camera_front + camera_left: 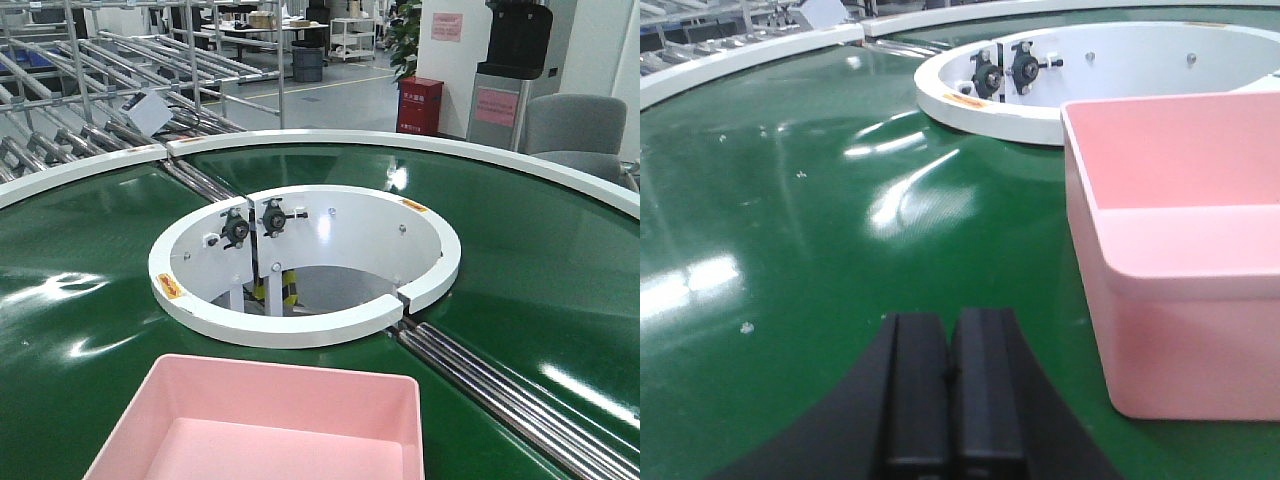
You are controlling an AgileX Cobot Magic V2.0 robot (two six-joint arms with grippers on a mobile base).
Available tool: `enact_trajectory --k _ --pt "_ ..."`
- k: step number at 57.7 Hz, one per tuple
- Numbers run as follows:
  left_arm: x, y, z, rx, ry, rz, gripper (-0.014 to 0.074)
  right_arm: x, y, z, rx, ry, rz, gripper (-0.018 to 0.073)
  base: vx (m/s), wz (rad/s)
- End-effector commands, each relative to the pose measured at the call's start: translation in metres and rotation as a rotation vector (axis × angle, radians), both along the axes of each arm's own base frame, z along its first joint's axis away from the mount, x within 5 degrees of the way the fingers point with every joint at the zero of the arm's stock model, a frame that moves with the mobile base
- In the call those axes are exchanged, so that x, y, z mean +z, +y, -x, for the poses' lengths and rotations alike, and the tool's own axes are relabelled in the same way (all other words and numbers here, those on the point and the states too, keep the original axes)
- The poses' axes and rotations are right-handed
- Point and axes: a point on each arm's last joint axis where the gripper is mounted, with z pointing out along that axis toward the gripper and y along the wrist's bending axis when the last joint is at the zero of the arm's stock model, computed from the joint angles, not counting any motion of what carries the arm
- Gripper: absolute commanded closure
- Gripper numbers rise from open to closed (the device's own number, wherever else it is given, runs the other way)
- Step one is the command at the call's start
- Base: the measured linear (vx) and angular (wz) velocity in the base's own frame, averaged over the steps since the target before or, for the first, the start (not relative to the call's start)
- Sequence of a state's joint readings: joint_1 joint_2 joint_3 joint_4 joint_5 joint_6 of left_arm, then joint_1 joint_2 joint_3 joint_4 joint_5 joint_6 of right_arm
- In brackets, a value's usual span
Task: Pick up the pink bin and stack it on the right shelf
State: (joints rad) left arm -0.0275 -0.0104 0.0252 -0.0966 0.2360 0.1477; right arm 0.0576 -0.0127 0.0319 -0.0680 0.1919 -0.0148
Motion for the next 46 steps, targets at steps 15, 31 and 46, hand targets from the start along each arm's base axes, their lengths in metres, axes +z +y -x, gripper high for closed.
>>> enact_trajectory --k 15,31,46 --pt "0.026 0.003 0.0 0.033 -0.312 0.036 0.0604 0.026 0.001 0.0 0.016 -0.28 -0.082 0.0571 0.0 0.0" --pt "0.091 0.004 0.012 0.039 -0.533 0.038 0.0604 0.087 0.001 0.003 0.018 -0.366 -0.095 0.0571 0.0 0.0" --pt "0.163 0.001 -0.023 0.025 -0.374 -0.062 0.0603 0.147 0.003 -0.041 0.009 -0.192 -0.077 0.0568 0.0 0.0"
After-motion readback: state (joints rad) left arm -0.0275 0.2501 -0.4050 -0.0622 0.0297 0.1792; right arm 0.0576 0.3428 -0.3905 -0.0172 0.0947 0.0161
